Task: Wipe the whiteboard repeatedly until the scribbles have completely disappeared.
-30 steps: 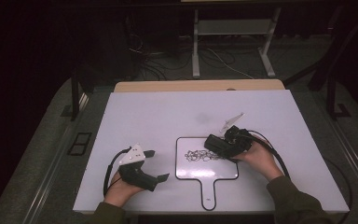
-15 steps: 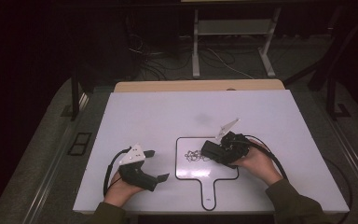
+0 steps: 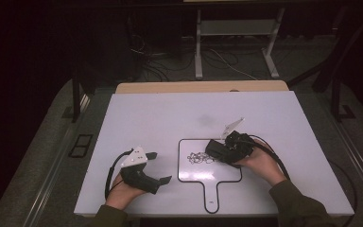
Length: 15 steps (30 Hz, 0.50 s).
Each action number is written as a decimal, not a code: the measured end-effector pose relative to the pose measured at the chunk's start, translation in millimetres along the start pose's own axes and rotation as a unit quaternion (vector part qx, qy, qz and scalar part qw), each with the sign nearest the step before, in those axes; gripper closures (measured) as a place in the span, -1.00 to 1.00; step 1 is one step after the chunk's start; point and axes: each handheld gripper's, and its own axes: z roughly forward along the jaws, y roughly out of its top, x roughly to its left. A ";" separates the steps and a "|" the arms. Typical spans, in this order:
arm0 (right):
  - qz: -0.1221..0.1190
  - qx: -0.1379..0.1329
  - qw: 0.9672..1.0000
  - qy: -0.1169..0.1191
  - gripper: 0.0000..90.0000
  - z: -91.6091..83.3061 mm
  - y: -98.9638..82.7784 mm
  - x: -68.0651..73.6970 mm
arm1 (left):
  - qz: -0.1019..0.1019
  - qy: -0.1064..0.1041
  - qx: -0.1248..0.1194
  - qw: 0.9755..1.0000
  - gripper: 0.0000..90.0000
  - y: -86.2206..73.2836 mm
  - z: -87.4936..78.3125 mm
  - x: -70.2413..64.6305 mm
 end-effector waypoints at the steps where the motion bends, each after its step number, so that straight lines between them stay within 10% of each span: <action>1: 0.006 0.000 1.000 -0.005 -0.14 -0.4 -1.2 -5.0 | 0.000 0.000 0.000 1.000 -1.00 -0.1 0.1 0.0; 15: 0.020 0.001 1.000 -0.014 -0.14 -1.4 -3.4 -11.8 | -0.004 -0.004 -0.001 1.000 -1.00 -0.5 2.1 -0.3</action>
